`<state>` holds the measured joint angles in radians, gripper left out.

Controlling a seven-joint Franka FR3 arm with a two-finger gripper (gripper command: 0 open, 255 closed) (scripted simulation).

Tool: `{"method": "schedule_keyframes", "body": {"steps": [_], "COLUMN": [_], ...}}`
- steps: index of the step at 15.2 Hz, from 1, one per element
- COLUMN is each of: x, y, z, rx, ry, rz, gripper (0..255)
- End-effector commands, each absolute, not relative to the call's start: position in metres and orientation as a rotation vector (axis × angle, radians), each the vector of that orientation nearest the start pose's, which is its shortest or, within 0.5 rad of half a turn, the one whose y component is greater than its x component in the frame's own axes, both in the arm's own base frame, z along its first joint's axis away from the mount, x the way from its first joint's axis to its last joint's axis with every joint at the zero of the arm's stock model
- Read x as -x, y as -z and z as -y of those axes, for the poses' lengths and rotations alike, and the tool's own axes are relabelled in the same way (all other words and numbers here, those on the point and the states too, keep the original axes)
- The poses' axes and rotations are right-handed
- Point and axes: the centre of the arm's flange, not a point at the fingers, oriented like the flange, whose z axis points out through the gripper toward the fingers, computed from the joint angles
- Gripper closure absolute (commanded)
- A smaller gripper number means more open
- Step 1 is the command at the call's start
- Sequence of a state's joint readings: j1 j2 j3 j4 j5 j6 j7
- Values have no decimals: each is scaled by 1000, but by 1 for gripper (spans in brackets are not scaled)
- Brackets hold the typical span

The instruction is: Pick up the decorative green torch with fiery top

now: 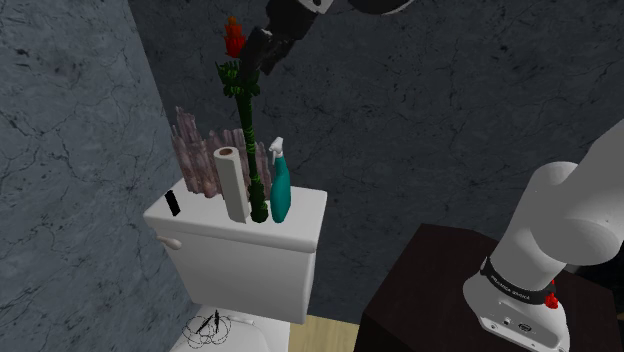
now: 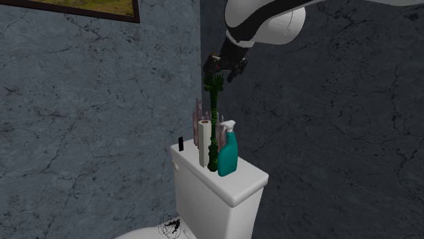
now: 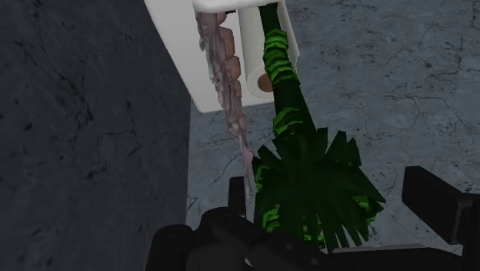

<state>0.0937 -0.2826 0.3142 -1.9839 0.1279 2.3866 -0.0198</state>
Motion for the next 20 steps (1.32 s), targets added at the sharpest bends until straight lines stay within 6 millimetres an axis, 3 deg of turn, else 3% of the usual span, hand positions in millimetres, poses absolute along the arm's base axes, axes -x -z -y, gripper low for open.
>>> {"method": "schedule_keyframes", "body": {"steps": [1, 7, 8, 17, 20], "x": [-473, -473, -474, -473, -473], "y": [-647, -623, -623, -623, -639], "z": [-230, -230, -230, -230, -230], "rx": [2771, 2771, 2771, 2771, 2771], "ry": [970, 970, 970, 970, 970], "rz": [542, 542, 542, 542, 542], "gripper": [0, 0, 255, 255, 255]}}
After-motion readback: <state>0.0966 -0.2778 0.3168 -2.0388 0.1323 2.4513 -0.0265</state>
